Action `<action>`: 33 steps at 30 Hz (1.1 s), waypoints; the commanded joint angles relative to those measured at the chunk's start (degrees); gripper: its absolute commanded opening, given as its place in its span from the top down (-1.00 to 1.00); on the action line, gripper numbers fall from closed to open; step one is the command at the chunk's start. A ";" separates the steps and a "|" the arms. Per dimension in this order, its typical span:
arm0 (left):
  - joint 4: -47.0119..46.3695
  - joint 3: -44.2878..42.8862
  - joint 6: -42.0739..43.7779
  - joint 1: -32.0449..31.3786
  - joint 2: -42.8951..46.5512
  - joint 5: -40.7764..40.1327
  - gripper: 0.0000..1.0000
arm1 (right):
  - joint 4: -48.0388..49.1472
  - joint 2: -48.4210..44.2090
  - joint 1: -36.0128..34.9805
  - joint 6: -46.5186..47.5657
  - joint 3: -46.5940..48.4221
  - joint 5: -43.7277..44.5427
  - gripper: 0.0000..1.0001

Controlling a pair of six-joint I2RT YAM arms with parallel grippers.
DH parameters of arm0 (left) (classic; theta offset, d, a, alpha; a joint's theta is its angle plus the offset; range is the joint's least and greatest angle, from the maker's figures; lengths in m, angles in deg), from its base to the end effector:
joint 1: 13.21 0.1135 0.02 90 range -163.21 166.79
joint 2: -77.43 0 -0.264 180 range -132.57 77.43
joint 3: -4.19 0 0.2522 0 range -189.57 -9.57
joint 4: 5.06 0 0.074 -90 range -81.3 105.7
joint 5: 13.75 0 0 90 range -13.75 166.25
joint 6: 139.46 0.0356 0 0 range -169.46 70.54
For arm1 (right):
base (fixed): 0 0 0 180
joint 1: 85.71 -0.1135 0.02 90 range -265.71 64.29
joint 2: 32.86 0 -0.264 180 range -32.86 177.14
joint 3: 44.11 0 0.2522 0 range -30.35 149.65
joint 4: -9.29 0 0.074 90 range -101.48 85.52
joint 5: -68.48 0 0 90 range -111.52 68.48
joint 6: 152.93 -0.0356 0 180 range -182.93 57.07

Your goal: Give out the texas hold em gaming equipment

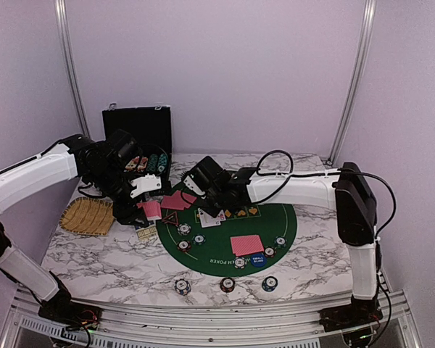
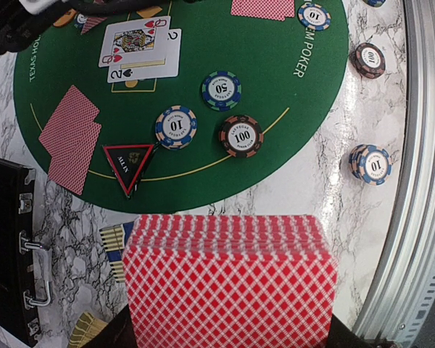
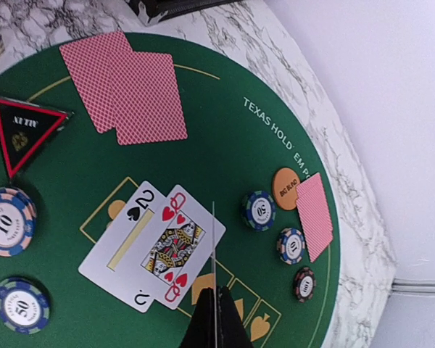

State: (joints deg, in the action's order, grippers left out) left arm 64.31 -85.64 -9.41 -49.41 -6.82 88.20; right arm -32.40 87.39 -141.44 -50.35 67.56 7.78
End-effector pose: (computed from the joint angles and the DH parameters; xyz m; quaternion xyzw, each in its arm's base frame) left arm 0.2318 -0.1788 0.3031 0.6166 0.7474 -0.0938 0.2288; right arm 0.2788 0.3782 0.2231 -0.4397 0.8012 -0.1003 0.3932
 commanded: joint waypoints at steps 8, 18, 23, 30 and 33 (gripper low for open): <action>-0.34 -0.06 0.38 0.26 1.89 0.65 0.80 | 17.65 3.03 -0.53 19.40 -6.40 11.85 1.00; -0.33 -0.07 0.55 0.26 1.83 0.67 0.80 | 19.77 5.14 -0.53 21.89 -9.22 7.14 1.00; -0.33 -0.36 0.55 0.26 1.87 0.64 0.80 | 16.89 5.39 -0.53 19.30 -9.32 5.54 1.00; -0.24 -0.28 0.53 0.26 2.13 0.64 0.80 | 13.38 2.14 -0.31 15.74 -11.33 -0.37 0.11; -0.24 -0.32 0.51 0.26 2.23 0.67 0.80 | 12.46 0.55 0.06 14.07 -11.60 -2.26 -0.05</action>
State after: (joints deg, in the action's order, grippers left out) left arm 64.31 -85.64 -9.37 -49.37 -6.75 88.20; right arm -17.84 91.78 -141.94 -33.08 56.15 9.20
